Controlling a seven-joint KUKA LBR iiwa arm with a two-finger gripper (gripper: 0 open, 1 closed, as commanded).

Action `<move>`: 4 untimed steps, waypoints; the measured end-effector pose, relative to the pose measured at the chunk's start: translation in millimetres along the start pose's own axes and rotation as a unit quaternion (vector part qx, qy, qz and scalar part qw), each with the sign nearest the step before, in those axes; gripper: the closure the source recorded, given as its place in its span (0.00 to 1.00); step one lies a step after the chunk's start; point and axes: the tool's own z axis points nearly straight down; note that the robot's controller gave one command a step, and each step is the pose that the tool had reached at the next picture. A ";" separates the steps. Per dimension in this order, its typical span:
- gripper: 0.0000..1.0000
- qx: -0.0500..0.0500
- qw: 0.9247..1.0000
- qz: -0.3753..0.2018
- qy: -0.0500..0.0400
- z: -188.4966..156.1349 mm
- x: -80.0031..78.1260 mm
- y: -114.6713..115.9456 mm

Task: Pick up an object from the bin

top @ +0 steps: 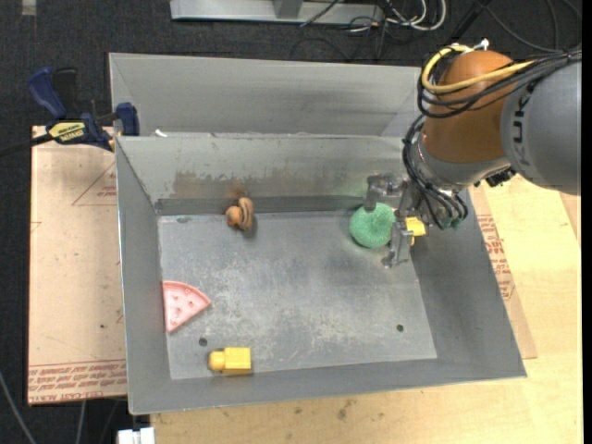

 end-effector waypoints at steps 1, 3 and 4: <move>0.00 -0.001 1.000 0.025 0.002 35.7 -5.3 -9.1; 1.00 -0.001 0.998 0.064 -0.002 61.4 -21.7 -26.1; 1.00 -0.001 0.998 0.064 -0.002 61.4 -21.7 -26.1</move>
Offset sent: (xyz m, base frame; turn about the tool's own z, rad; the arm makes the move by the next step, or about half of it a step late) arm 0.0209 -0.0194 -0.0494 0.0526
